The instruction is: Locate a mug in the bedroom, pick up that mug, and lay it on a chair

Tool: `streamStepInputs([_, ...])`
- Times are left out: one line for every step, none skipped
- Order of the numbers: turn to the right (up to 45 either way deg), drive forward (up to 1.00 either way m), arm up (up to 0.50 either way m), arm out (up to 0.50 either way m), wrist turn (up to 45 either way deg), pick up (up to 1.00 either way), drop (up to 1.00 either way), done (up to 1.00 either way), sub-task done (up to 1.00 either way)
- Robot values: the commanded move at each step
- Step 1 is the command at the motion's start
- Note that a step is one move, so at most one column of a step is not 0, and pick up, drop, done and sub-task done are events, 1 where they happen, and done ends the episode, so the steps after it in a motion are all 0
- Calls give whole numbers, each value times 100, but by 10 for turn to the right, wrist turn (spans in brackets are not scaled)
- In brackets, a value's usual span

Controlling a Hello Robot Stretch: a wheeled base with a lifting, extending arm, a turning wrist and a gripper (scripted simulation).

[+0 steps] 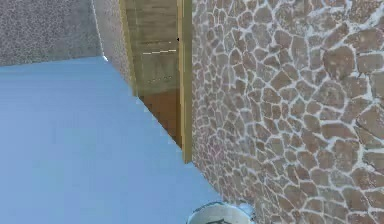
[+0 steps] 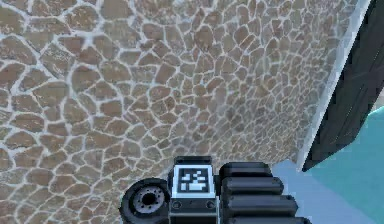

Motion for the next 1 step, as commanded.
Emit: streamStepInputs([-450,0,0,0,0,0,0,0,0])
